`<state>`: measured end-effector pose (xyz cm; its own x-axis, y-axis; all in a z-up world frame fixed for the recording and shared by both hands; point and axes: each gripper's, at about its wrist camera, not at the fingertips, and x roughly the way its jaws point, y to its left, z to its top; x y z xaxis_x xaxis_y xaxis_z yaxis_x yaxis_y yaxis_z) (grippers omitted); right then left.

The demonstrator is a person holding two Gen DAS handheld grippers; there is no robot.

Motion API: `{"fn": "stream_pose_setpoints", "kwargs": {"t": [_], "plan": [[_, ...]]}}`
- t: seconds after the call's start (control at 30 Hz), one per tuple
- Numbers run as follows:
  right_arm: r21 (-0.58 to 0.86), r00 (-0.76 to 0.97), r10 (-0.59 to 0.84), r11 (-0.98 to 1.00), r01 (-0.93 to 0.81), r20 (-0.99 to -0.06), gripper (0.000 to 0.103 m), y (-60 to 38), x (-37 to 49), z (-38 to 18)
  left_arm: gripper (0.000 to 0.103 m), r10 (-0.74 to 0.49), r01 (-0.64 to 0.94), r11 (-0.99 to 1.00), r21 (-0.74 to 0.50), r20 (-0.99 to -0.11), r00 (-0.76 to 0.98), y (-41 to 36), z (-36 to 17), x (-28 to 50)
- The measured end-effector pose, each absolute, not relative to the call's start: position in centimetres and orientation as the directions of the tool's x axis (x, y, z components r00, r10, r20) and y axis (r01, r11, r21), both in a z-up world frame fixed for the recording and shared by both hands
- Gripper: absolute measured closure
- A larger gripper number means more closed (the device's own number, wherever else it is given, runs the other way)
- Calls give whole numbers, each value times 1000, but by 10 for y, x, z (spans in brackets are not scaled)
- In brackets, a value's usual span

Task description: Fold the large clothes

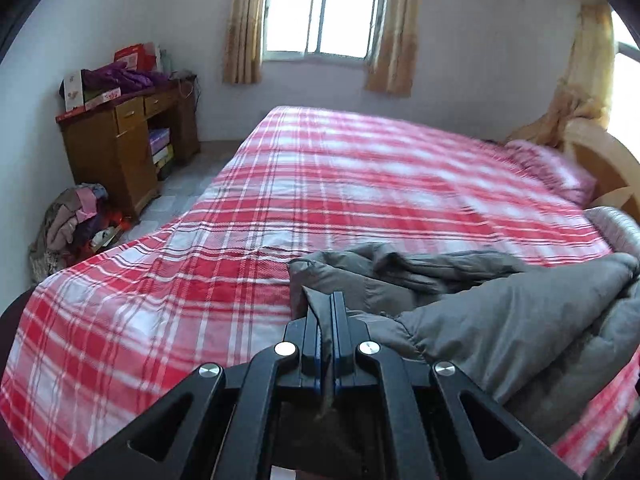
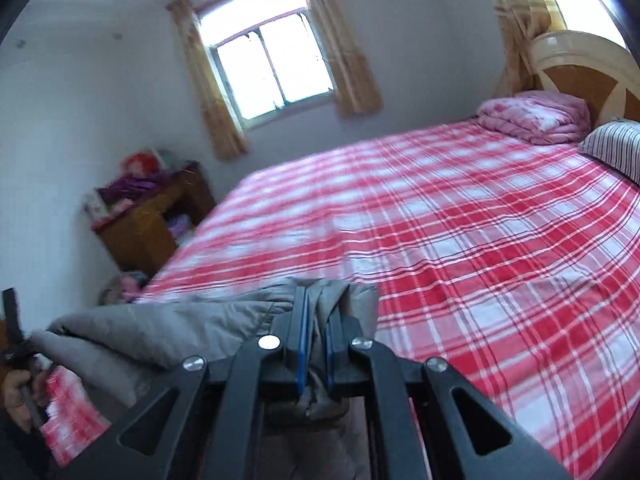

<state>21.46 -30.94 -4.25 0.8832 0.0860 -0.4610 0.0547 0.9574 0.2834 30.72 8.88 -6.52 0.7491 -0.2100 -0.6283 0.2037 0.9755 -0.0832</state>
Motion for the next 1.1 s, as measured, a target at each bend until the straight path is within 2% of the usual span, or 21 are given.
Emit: {"fn": "stream_pose_setpoints", "kwargs": {"t": [0.17,0.23,0.27,0.3,0.33,0.37,0.4,0.47,0.5,0.57,0.6,0.63,0.77,0.83,0.97,1.03,1.1], "plan": [[224,836,4,964,143,-548,95,-311,283,-87,96,-149,126,988,-84,-692,706,82,-98,357],[215,815,-12,962,167,-580,95,-313,301,-104,94,-109,71,994,-84,-684,721,85,-97,360],[201,809,-26,963,178,-588,95,-313,309,-111,79,-69,32,997,-67,-675,735,87,-94,363],[192,803,-32,964,181,-594,95,-313,314,-116,54,6,-28,999,-23,-649,761,90,-88,362],[186,799,-34,966,181,-600,95,-312,320,-120,40,63,-77,997,5,-618,783,94,-83,361],[171,794,-42,968,182,-607,95,-311,326,-123,18,137,-148,989,27,-562,816,100,-74,357],[157,791,-48,971,180,-610,95,-310,331,-125,15,180,-193,981,29,-520,835,104,-68,353],[126,783,-70,974,186,-618,95,-308,344,-128,15,209,-226,974,24,-486,849,105,-61,350],[103,776,-93,974,200,-623,90,-308,350,-127,14,242,-256,966,37,-474,847,101,-55,345],[95,768,-123,968,232,-629,60,-308,359,-124,14,315,-320,945,63,-433,845,92,-45,332],[103,769,-143,960,262,-624,33,-309,360,-119,14,339,-342,937,68,-402,850,86,-40,324],[114,777,-152,954,276,-611,28,-308,359,-115,14,351,-350,934,74,-371,860,78,-35,315],[68,812,-211,954,293,-543,28,-279,334,-88,8,328,-303,944,134,-258,909,35,-34,283],[62,832,-187,965,256,-522,22,-254,322,-83,4,291,-245,947,208,-232,928,5,-42,284],[-57,841,-82,997,61,-535,19,-183,328,-98,4,263,-164,930,328,-284,922,-38,-73,309],[-102,828,-79,994,27,-555,18,-165,343,-110,4,291,-151,902,404,-311,905,-54,-93,333],[-139,797,-92,990,11,-597,19,-159,360,-122,4,304,-138,897,421,-357,883,-58,-105,355]]}}
